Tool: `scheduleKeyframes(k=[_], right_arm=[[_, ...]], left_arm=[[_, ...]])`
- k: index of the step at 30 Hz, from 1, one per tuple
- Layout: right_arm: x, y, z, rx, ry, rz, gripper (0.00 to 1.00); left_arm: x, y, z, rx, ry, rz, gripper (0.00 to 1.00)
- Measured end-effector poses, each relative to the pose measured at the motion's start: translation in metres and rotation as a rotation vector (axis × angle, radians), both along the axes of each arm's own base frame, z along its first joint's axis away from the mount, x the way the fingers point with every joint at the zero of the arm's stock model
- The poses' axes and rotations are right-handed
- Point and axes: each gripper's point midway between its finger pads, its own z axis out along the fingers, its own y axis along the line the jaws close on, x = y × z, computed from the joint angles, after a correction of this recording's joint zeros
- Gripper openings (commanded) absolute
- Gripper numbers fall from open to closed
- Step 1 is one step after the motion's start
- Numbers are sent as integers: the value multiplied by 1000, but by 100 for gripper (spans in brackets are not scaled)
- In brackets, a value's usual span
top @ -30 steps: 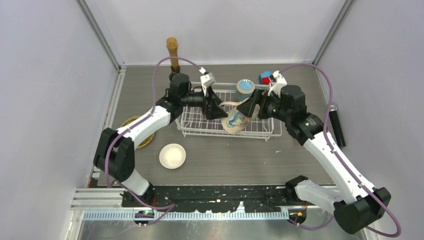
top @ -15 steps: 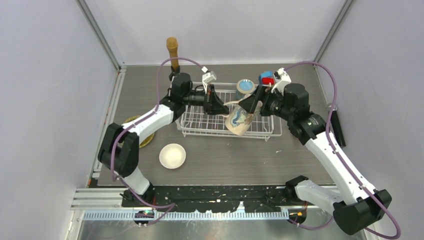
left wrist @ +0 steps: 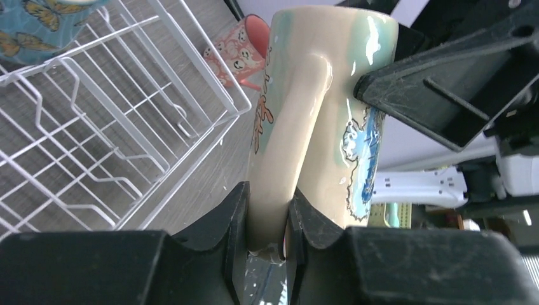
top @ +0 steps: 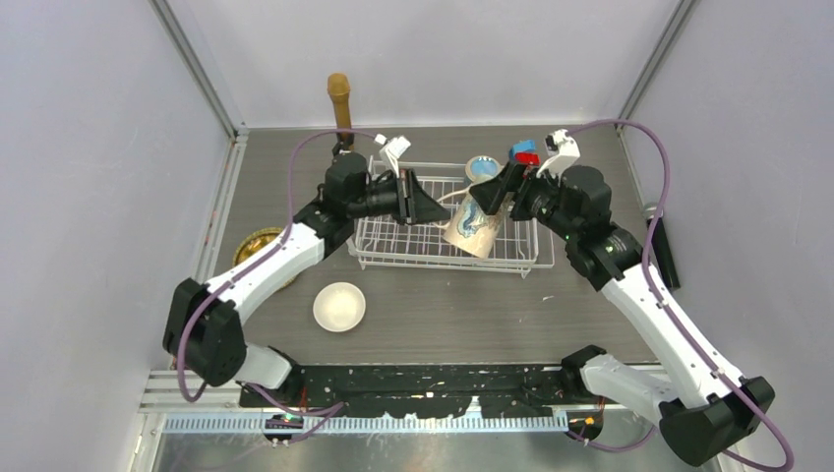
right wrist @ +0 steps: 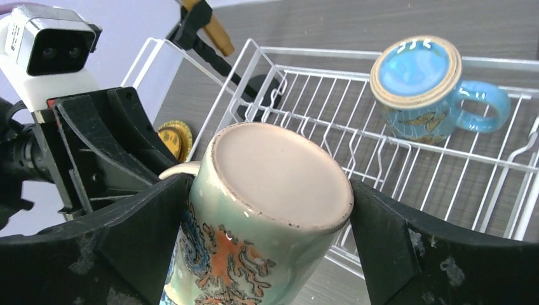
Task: Unload the mixed dishes from the dish rack
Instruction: Pick up the cup from the dish rack.
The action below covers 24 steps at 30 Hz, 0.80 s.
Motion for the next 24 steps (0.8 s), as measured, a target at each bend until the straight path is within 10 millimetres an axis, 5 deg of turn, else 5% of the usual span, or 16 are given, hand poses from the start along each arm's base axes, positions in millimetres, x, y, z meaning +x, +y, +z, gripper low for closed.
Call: scheduleKeyframes(k=[5, 11, 18, 24], right_arm=[[-10, -18, 16, -11, -144, -57, 100], [-24, -47, 44, -14, -301, -149, 100], [-27, -23, 36, -35, -303, -2, 100], [-19, 6, 0, -59, -189, 120, 100]], left_arm=[[-2, 14, 20, 35, 28, 154, 0], [31, 53, 22, 65, 55, 404, 0], [40, 59, 12, 78, 129, 494, 0], [50, 69, -4, 126, 196, 617, 0]])
